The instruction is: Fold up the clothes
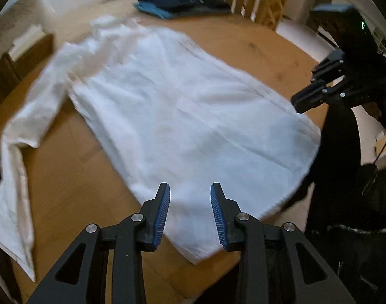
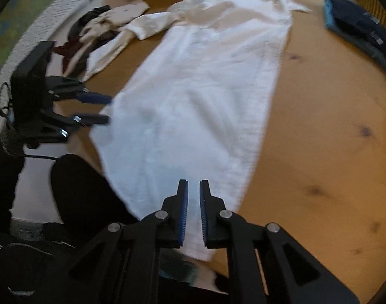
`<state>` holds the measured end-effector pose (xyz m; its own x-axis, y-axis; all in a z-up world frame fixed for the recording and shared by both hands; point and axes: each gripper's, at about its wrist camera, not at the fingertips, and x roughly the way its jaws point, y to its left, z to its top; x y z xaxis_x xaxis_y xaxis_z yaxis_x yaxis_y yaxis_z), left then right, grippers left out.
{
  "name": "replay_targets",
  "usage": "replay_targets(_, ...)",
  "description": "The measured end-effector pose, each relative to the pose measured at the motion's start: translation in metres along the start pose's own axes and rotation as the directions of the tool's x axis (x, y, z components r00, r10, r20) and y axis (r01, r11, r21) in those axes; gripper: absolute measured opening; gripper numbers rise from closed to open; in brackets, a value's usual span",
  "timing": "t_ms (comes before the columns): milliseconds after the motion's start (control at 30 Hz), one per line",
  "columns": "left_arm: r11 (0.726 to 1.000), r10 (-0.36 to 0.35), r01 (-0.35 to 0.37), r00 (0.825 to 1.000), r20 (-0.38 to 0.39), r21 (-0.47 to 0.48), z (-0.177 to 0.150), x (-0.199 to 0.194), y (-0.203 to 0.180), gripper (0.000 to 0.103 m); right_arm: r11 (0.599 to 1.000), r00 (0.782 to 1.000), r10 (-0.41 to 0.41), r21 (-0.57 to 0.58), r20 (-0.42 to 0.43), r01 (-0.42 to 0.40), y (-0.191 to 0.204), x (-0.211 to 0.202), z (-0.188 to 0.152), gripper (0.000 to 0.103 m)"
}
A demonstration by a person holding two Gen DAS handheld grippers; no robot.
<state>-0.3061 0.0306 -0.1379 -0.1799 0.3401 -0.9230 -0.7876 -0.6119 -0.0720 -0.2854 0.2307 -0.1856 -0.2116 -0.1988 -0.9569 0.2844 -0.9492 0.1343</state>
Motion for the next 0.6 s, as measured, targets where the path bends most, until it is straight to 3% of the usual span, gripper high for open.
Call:
replay_targets(67, 0.999, 0.038, -0.036, 0.998, -0.055, 0.033, -0.007, 0.010, -0.002, 0.034, 1.000, 1.000, 0.002, -0.003, 0.003, -0.002, 0.004, -0.003, -0.006, 0.010)
replay_targets(133, 0.998, 0.052, -0.050, 0.997, -0.057, 0.036, -0.012, 0.016, 0.005, 0.034, 1.000, 1.000, 0.004, -0.006, 0.006, -0.004, 0.007, -0.005, -0.013, 0.003)
replay_targets(467, 0.997, 0.071, -0.071, 0.996, -0.054, 0.013, -0.011, 0.049, 0.015, 0.032, 0.985, 0.990, 0.113, 0.124, 0.084, -0.123, -0.004, -0.054, -0.087, 0.007)
replay_targets(600, 0.998, 0.064, -0.063, 0.997, -0.049, 0.015, -0.010, 0.062, 0.016, 0.032, 0.990, 0.993, 0.060, 0.124, 0.097, -0.072, 0.004, -0.049, -0.108, 0.007)
